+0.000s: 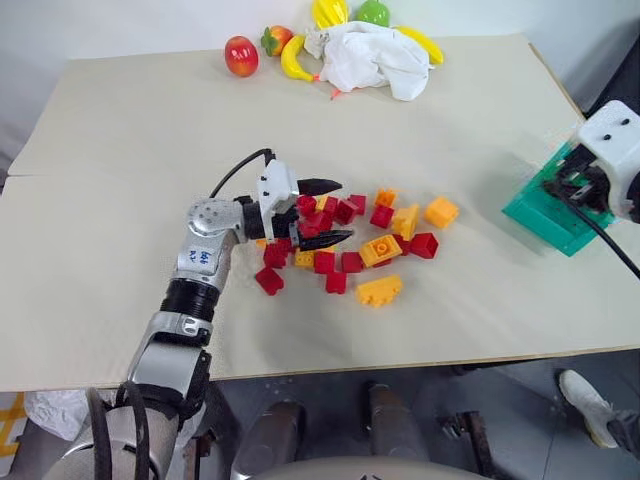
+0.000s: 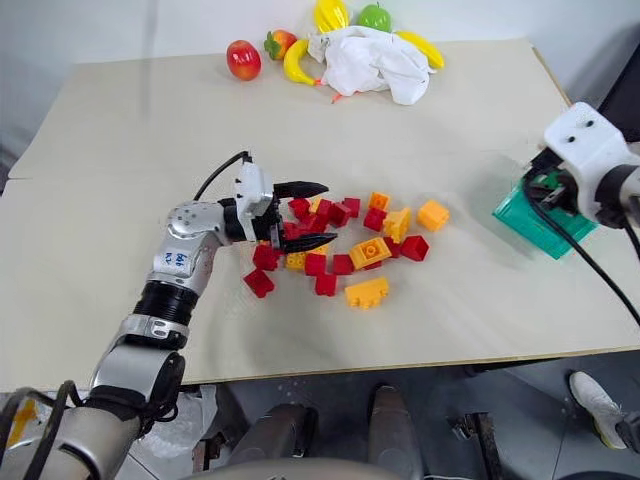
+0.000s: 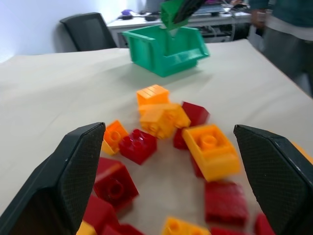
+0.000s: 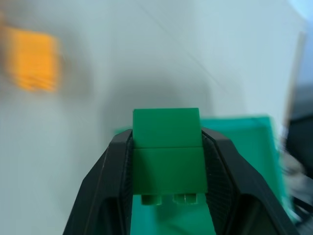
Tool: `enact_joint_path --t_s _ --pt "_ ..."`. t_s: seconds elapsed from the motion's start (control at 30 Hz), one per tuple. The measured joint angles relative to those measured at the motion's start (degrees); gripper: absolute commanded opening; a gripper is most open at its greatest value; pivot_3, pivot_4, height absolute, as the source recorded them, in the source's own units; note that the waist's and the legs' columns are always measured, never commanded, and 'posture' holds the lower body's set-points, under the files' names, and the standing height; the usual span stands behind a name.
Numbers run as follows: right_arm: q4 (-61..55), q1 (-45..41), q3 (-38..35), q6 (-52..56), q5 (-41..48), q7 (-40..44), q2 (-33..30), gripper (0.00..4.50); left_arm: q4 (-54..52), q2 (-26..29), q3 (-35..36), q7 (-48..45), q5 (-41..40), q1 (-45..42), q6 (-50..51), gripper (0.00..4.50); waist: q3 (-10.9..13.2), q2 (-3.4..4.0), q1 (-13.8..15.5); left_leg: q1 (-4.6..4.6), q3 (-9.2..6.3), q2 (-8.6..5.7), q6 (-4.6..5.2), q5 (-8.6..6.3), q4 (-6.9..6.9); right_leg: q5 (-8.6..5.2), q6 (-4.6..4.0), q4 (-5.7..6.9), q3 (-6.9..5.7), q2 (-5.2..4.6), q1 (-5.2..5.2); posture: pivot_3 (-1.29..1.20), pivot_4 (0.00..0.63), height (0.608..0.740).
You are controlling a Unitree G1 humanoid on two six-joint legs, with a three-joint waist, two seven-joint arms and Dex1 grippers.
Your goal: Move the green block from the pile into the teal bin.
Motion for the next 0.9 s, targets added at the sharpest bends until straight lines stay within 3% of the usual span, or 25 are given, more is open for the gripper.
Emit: enact_joint_path --t_s 0.07,0.23,0.37,0.6,0.77,0.9 --pt "6.49 -1.56 1.41 -4.02 -2.29 -0.41 1.81 1.51 1.79 -0.42 -0.4 0.5 0.78 -0.93 -0.27 4.5 0.0 0.0 -0.02 0.0 0.01 0.0 0.01 0.0 0.0 0.01 0.01 -0.02 0.02 0.0 0.0 0.0 0.15 0.74" --pt "26.61 -7.84 5.85 -20.59 -9.53 -2.18 7.18 3.14 4.31 -1.75 -0.67 0.87 1.17 -2.99 -2.62 4.5 0.01 0.02 -0.03 -0.02 0.05 -0.02 0.03 0.02 -0.04 0.03 0.04 -0.03 0.01 -0.01 -0.03 0.0 0.15 0.74" --pt "31.71 -10.42 5.81 -25.34 -11.22 -2.5 9.32 4.45 4.32 -1.31 -0.57 0.76 1.18 -3.2 -2.87 4.5 0.02 0.04 -0.15 -0.05 0.0 -0.01 0.04 0.01 -0.06 0.04 0.05 0.0 0.01 -0.01 -0.04 0.0 0.15 0.74" --pt "18.76 -4.37 0.73 -20.02 -7.34 2.39 9.35 4.48 1.63 4.4 1.44 0.99 0.96 1.12 -2.47 4.5 0.01 0.05 -0.38 -0.05 -0.2 0.03 0.04 0.01 -0.04 0.04 0.06 0.03 0.01 0.02 -0.04 0.0 0.15 0.74" --pt "3.27 8.22 -7.5 -12.79 2.15 8.9 9.18 4.48 -2.82 11.03 5.3 -0.54 -1.76 6.27 0.85 4.5 0.01 0.06 0.01 -0.06 -0.28 0.03 0.07 -0.01 0.01 0.05 0.06 0.03 0.0 0.0 -0.02 0.0 0.15 0.74" --pt "-3.6 19.85 -12.23 -16.72 8.42 15.23 11.46 4.48 -3.26 15.27 8.38 -4.22 -3.95 10.72 -1.39 4.5 0.01 0.06 0.25 0.0 -0.29 0.03 0.09 -0.02 0.04 0.09 0.08 -0.01 -0.02 0.02 0.1 0.0 0.15 0.74"
